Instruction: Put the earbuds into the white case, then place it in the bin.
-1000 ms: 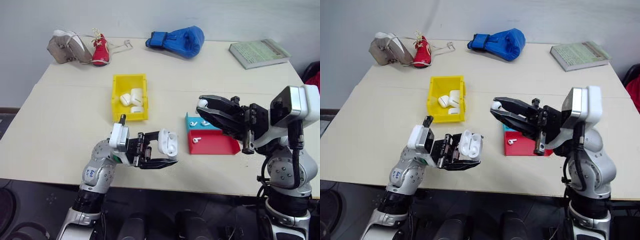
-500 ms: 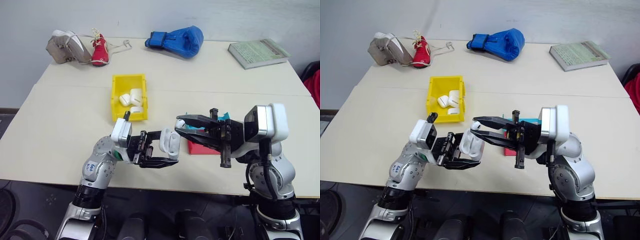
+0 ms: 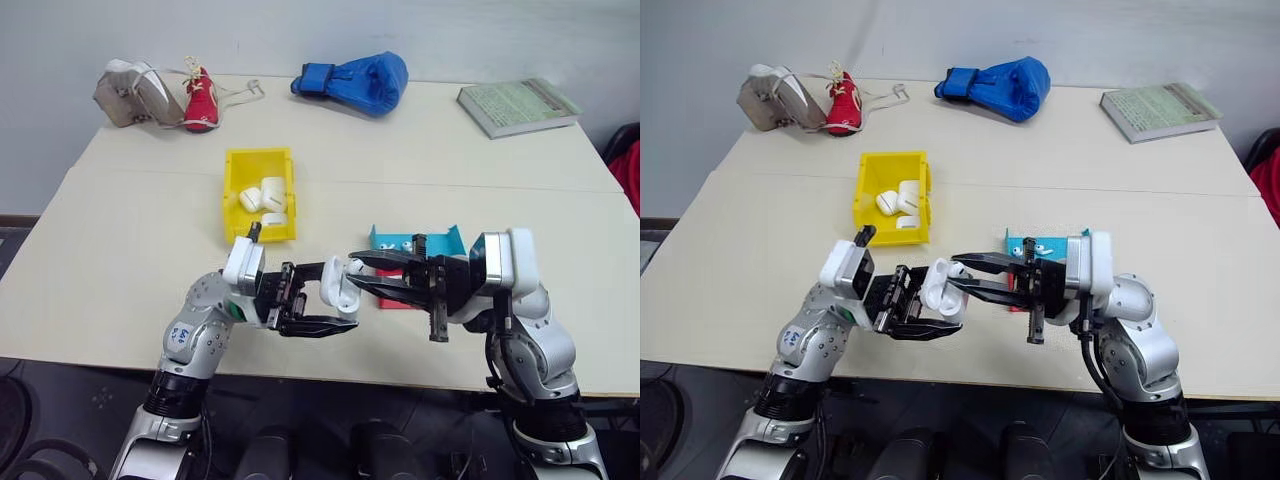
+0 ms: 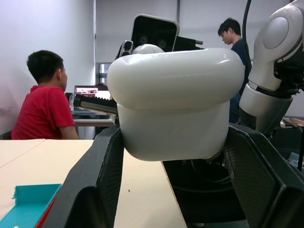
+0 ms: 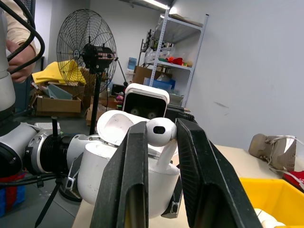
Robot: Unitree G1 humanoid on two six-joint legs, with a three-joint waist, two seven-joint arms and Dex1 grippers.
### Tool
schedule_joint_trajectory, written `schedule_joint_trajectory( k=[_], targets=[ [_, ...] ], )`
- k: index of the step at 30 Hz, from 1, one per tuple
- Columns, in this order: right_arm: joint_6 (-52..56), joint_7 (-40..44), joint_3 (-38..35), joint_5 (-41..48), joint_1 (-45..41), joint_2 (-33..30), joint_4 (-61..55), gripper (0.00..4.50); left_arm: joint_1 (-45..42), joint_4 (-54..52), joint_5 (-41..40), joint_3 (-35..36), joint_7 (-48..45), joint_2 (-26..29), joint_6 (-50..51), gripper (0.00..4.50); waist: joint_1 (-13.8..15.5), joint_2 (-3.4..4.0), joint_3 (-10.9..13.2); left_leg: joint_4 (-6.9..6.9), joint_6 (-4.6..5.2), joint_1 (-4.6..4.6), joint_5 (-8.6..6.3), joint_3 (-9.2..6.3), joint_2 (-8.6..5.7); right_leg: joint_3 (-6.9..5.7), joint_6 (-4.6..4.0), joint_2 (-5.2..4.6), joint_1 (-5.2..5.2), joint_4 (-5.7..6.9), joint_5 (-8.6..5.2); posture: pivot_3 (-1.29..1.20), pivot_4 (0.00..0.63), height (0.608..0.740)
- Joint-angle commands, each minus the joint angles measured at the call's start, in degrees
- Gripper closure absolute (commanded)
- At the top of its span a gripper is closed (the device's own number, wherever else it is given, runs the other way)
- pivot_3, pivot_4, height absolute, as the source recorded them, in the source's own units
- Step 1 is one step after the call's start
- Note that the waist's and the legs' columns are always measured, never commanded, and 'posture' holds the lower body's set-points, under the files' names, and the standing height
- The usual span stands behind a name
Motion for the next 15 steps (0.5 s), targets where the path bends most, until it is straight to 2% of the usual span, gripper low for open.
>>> schedule_joint_trajectory(
  k=[1, 9, 13, 15],
  targets=[
    [-1.4, 0.9, 0.6, -1.2, 0.9, -1.3, 0.4, 4.06, 0.0, -2.6, -0.5, 0.3, 0.2, -0.3, -0.8, 1.77, 0.0, 0.00, 0.0, 0.00, 0.00, 0.00, 0.00, 0.00, 0.00, 0.00, 0.00, 0.00, 0.00, 0.00, 0.00, 0.00, 0.150, 0.740],
    [-1.0, 0.8, 2.0, -1.7, 0.1, -2.8, 1.0, 4.06, -0.9, -1.9, 0.3, 0.4, -0.3, -0.2, -1.2, 1.77, 0.0, 0.00, 0.0, 0.00, 0.00, 0.00, 0.00, 0.00, 0.00, 0.00, 0.00, 0.00, 0.00, -0.02, 0.00, 0.00, 0.150, 0.740],
    [3.7, -0.1, 2.4, 1.4, -1.1, -3.8, 0.1, 4.06, -1.4, -1.6, 0.7, 0.5, -0.6, -0.2, -1.3, 1.77, 0.0, 0.00, 0.0, 0.00, 0.00, 0.00, 0.00, 0.00, 0.00, 0.00, 0.00, 0.00, 0.00, -0.02, 0.00, 0.00, 0.150, 0.740],
    [2.5, -0.2, 1.8, 1.3, -2.1, -3.2, 0.2, 3.34, -1.6, -1.5, 0.8, 0.6, -0.6, -0.2, -1.4, 1.77, 0.0, 0.00, 0.0, 0.00, 0.00, 0.00, 0.00, 0.00, 0.00, 0.00, 0.00, -0.01, 0.00, -0.02, 0.00, 0.00, 0.150, 0.740]
  ],
)
